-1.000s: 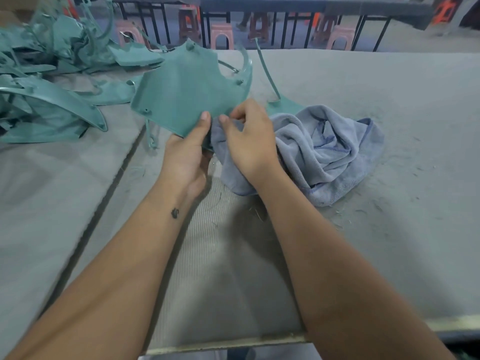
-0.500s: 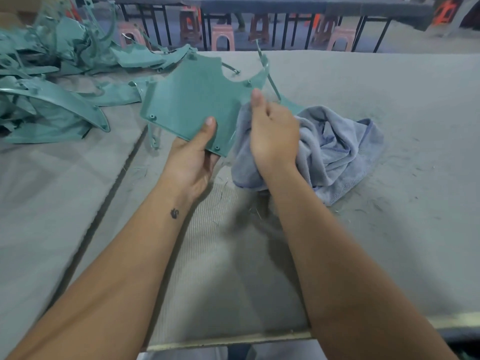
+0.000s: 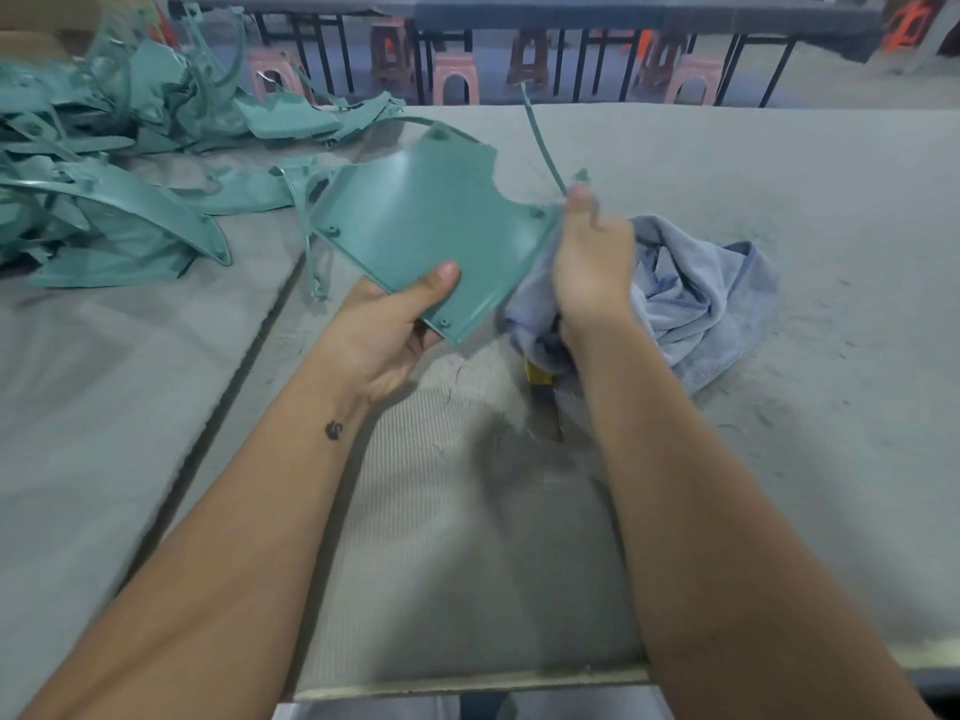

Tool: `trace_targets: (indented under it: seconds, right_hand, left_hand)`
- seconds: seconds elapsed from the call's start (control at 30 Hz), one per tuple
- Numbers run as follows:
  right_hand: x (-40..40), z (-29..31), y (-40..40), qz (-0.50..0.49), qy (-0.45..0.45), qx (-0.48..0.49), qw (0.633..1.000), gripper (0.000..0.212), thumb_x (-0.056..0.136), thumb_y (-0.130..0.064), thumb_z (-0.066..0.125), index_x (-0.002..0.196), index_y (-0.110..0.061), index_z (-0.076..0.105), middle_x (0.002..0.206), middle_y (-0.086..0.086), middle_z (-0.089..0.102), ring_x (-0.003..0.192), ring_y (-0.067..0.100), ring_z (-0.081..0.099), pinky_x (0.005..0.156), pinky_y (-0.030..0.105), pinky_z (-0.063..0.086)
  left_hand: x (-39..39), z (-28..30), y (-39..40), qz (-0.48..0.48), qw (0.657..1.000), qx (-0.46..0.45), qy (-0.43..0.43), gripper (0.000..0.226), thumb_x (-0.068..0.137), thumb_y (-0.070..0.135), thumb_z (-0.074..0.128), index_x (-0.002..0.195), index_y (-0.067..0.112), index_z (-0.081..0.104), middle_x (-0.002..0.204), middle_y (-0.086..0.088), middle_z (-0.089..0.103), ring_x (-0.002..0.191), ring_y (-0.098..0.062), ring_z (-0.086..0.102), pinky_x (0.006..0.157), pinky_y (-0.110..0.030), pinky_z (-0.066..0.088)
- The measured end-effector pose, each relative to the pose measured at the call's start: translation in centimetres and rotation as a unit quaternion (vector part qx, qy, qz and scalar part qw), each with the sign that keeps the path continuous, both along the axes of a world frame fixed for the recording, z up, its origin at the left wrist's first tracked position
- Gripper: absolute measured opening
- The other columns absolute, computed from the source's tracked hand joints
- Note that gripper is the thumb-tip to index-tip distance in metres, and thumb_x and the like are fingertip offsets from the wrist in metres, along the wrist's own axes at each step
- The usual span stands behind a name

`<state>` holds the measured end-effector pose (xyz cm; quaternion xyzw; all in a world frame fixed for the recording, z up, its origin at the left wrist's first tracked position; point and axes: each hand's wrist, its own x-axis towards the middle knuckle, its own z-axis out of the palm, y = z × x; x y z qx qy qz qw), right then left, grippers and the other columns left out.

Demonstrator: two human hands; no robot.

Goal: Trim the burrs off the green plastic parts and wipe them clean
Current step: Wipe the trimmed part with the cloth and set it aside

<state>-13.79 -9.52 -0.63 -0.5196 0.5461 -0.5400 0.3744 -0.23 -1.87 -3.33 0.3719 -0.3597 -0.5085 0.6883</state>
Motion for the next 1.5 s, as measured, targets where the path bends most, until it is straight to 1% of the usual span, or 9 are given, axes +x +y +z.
trace_targets:
  seconds: [0.1, 0.27, 0.47, 0.8, 0.93, 1.1, 1.23, 1.33, 1.5]
  right_hand:
    - [-2.4, 0.3, -1.1, -0.027, -0.125, 0.047, 0.991, 0.041, 0.102, -0.037, 0.043, 0.082, -0.006, 0.059, 0.072, 0.001, 0.054, 0.066, 0.015, 0.052, 0.064, 0.022, 0.049]
    - [-3.5, 0.8, -1.2, -0.029, -0.185, 0.096, 0.978, 0.045, 0.102, -0.039, 0.042, 0.111, 0.001, 0.062, 0.075, 0.003, 0.062, 0.059, 0.012, 0.054, 0.039, 0.012, 0.041]
    - [0.6, -0.5, -0.5, 0.007, -0.106, 0.041, 0.993, 0.041, 0.100, -0.046, 0.045, 0.070, -0.018, 0.052, 0.071, -0.004, 0.056, 0.066, 0.013, 0.053, 0.065, 0.025, 0.043]
    - [-0.6, -0.6, -2.4, 0.006, -0.049, 0.097, 0.994, 0.038, 0.100, -0.043, 0.043, 0.086, -0.010, 0.054, 0.078, 0.001, 0.055, 0.074, 0.021, 0.053, 0.068, 0.030, 0.042]
    - [-2.9, 0.4, -3.0, 0.001, -0.031, 0.146, 0.989, 0.040, 0.102, -0.044, 0.039, 0.092, -0.009, 0.054, 0.079, -0.002, 0.057, 0.065, 0.012, 0.052, 0.052, 0.025, 0.038]
    - [-5.2, 0.6, -2.9, 0.002, -0.174, 0.184, 0.967, 0.055, 0.098, -0.056, 0.039, 0.118, -0.012, 0.064, 0.110, 0.007, 0.071, 0.097, 0.025, 0.067, 0.088, 0.036, 0.055]
    - [-5.5, 1.0, -1.7, -0.007, -0.241, 0.147, 0.959, 0.052, 0.094, -0.067, 0.038, 0.092, -0.023, 0.066, 0.099, 0.011, 0.073, 0.089, 0.025, 0.071, 0.068, 0.024, 0.056]
    - [-3.0, 1.4, -0.8, -0.021, -0.123, 0.083, 0.989, 0.049, 0.098, -0.059, 0.035, 0.075, -0.021, 0.057, 0.085, -0.001, 0.066, 0.072, 0.005, 0.062, 0.039, 0.008, 0.039]
    - [2.2, -0.8, 1.6, 0.123, -0.077, -0.001, 0.989, 0.036, 0.101, -0.042, 0.044, 0.095, -0.014, 0.066, 0.089, -0.004, 0.070, 0.092, 0.015, 0.067, 0.086, 0.033, 0.052]
  left_hand:
    - [0.4, -0.1, 0.6, -0.061, 0.997, 0.007, -0.041, 0.030, 0.077, 0.005, 0.062, 0.105, 0.015, 0.065, 0.098, 0.002, 0.076, 0.092, -0.013, 0.072, 0.072, -0.026, 0.059]
    - [1.4, 0.0, 0.9, -0.095, 0.994, 0.023, -0.040, 0.036, 0.073, 0.007, 0.063, 0.108, 0.017, 0.066, 0.105, 0.002, 0.074, 0.100, -0.015, 0.070, 0.078, -0.029, 0.059]
    - [-0.6, -0.8, 0.1, 0.010, 0.998, -0.011, -0.061, 0.026, 0.090, 0.002, 0.057, 0.105, 0.022, 0.062, 0.091, 0.011, 0.075, 0.087, -0.007, 0.071, 0.070, -0.025, 0.058]
    - [1.1, -0.6, 0.2, -0.070, 0.997, 0.039, -0.012, 0.030, 0.073, 0.005, 0.064, 0.099, 0.017, 0.071, 0.098, 0.000, 0.076, 0.089, -0.016, 0.073, 0.065, -0.029, 0.059]
    - [2.9, -0.6, 1.3, -0.148, 0.988, 0.042, -0.033, 0.029, 0.068, 0.007, 0.076, 0.095, 0.019, 0.079, 0.105, -0.003, 0.074, 0.097, -0.018, 0.071, 0.069, -0.029, 0.060]
    - [4.5, -0.2, 2.2, -0.229, 0.971, 0.057, -0.044, 0.073, 0.036, 0.018, 0.100, 0.105, 0.015, 0.076, 0.113, -0.010, 0.071, 0.102, -0.024, 0.070, 0.071, -0.033, 0.060]
    - [3.0, -0.2, 1.8, -0.222, 0.973, 0.046, -0.031, 0.050, 0.049, 0.010, 0.091, 0.097, 0.016, 0.078, 0.104, -0.005, 0.075, 0.092, -0.018, 0.072, 0.062, -0.026, 0.059]
    - [0.7, -0.3, 0.9, -0.106, 0.993, 0.035, -0.033, 0.028, 0.075, 0.002, 0.065, 0.099, 0.016, 0.072, 0.092, 0.004, 0.076, 0.085, -0.011, 0.072, 0.064, -0.025, 0.059]
    - [-0.2, -0.1, -0.3, 0.044, 0.999, 0.013, 0.007, 0.022, 0.092, 0.001, 0.055, 0.102, 0.018, 0.064, 0.087, 0.007, 0.076, 0.080, -0.010, 0.073, 0.062, -0.025, 0.058]
